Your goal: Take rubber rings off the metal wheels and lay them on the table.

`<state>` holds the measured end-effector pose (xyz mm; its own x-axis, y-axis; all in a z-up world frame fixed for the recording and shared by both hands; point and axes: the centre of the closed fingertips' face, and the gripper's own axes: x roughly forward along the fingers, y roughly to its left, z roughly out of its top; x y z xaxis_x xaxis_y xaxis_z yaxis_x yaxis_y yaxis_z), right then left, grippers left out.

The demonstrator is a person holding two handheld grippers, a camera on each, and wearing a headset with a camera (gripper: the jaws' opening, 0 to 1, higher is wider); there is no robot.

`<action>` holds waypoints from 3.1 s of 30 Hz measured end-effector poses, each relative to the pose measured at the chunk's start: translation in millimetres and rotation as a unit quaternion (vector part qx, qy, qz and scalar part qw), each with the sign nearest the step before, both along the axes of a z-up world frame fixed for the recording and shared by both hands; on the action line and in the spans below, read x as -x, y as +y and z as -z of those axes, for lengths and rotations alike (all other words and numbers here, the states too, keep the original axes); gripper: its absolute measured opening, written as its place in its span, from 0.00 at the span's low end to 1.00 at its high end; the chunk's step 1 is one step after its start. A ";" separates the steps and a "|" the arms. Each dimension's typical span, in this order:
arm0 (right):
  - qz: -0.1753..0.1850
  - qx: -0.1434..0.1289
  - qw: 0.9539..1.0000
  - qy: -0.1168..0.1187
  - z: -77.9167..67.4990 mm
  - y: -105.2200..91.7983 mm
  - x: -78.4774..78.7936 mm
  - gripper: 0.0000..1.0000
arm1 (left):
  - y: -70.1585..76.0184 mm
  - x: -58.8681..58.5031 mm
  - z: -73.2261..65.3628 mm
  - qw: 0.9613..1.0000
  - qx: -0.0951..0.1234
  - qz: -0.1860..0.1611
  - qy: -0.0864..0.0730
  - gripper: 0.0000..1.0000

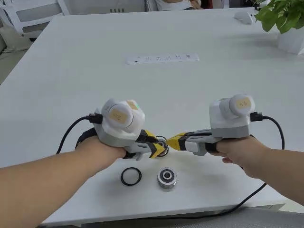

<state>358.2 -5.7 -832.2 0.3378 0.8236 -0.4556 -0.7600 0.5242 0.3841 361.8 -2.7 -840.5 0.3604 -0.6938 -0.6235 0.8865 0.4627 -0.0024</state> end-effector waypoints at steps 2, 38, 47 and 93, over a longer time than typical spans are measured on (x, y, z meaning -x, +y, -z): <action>0.000 0.000 1.000 0.000 -0.3 -0.1 0.0 0.00 | -0.1 1.6 -2.1 1.000 0.002 0.003 -0.001 0.20; -0.007 -0.029 1.000 -0.004 -19.8 2.9 2.0 0.00 | 28.3 39.5 -66.6 0.997 0.074 0.004 -0.014 0.56; -0.012 -0.029 0.999 -0.004 -22.2 5.9 6.2 0.00 | 42.4 52.7 -78.7 0.997 0.076 -0.003 -0.027 0.68; -0.102 -0.035 0.991 0.075 -13.0 62.1 50.2 0.00 | 106.5 83.3 -81.1 0.996 0.061 -0.052 -0.027 0.84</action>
